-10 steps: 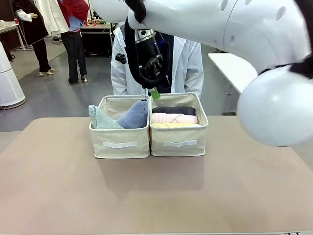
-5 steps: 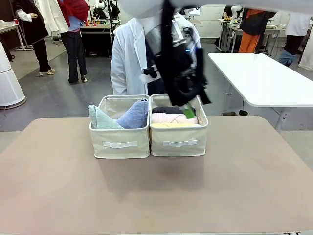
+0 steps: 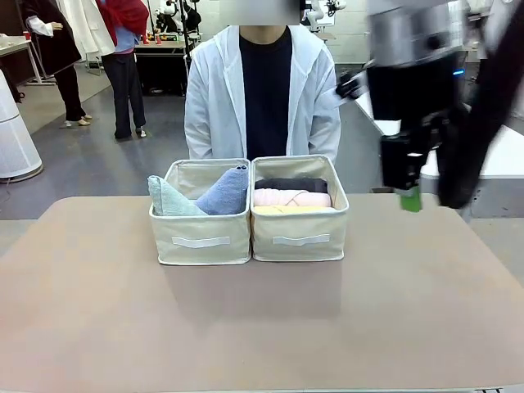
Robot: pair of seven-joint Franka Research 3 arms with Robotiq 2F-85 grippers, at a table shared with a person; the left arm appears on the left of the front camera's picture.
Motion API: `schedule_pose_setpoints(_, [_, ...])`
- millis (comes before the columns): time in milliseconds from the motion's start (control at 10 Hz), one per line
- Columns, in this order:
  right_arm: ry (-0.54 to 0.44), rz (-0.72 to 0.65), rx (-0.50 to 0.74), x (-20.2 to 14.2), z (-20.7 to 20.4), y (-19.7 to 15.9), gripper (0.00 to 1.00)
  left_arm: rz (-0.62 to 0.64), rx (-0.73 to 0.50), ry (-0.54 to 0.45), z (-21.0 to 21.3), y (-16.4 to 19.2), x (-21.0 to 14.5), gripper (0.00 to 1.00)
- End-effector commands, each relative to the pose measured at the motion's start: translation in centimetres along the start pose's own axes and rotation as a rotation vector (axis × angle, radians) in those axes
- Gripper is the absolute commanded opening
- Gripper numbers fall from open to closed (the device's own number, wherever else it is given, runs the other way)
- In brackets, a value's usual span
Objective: Sort the towels based on their folding style.
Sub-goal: Pick up another triangle-folded towel from the table and place it in the left Fabric basket.
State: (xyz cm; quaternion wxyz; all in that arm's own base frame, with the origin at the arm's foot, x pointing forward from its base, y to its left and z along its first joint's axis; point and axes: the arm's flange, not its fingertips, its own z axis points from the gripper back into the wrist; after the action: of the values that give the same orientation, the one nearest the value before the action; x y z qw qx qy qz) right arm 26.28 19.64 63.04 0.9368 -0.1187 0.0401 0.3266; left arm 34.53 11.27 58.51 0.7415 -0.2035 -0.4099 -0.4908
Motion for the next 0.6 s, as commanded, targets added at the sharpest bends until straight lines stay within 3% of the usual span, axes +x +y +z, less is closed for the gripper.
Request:
schedule_pose_setpoints(0, [-0.178, -0.059, 0.063, -1.7, -2.0, -3.1, 1.00, -0.003, -0.002, -0.005, -0.1, -0.1, 0.0, 1.00])
schedule_pose_setpoints(300, [-0.326, -0.066, 0.132, 0.3, -5.2, -8.6, 1.00, -0.003, -0.002, -0.005, -0.1, -0.1, 0.0, 1.00])
schedule_pose_setpoints(400, [-0.403, -0.089, 0.104, 1.7, -6.1, -9.9, 1.00, -0.003, -0.002, -0.005, -0.1, -0.1, 0.0, 1.00])
schedule_pose_setpoints(500, [-0.287, -0.117, 0.084, -1.6, -2.8, -8.0, 1.00, -0.003, -0.002, -0.005, -0.1, -0.1, 0.0, 1.00])
